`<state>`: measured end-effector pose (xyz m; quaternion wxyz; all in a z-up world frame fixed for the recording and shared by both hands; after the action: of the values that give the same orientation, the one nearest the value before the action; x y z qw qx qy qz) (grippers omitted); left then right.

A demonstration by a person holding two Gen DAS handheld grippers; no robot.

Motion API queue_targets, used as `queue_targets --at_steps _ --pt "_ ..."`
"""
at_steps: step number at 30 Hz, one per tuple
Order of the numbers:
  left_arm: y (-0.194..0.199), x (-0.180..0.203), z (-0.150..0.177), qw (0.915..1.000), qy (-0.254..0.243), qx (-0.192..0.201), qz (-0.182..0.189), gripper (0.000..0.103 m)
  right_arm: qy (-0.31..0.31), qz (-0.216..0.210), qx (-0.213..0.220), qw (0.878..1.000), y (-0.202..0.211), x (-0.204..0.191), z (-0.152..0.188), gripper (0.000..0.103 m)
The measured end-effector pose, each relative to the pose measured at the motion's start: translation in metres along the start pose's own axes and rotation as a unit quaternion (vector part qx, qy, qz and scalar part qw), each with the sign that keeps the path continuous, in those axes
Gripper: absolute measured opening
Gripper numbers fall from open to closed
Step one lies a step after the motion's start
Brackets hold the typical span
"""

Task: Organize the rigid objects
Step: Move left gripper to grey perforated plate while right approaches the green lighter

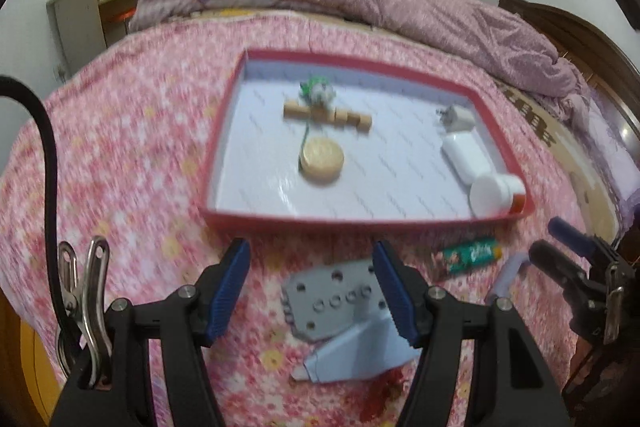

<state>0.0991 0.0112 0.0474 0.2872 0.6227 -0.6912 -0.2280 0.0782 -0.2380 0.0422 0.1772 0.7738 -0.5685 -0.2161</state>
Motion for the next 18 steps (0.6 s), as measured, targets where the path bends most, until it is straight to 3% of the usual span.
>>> queue_targets --at_steps 7,18 --pt "-0.005 0.013 0.013 0.9997 -0.005 -0.022 0.008 0.068 -0.006 -0.007 -0.006 1.0 0.0 -0.001 0.009 0.069" --pt "-0.011 0.029 0.027 0.9992 -0.026 -0.028 -0.008 0.079 -0.002 -0.012 -0.023 1.0 -0.009 -0.006 0.017 0.076"
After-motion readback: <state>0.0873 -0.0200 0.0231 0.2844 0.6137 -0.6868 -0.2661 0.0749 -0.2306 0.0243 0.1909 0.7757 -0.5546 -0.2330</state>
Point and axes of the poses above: each gripper's, at about its wrist camera, not at the fingertips, and y roughly against the way its jaws point, x to its right, z to its underside, the point moved 1 cm from there along -y, roughly the way its jaws point, and after that the axes turned 9 degrees about x, right-handed, at the moved point
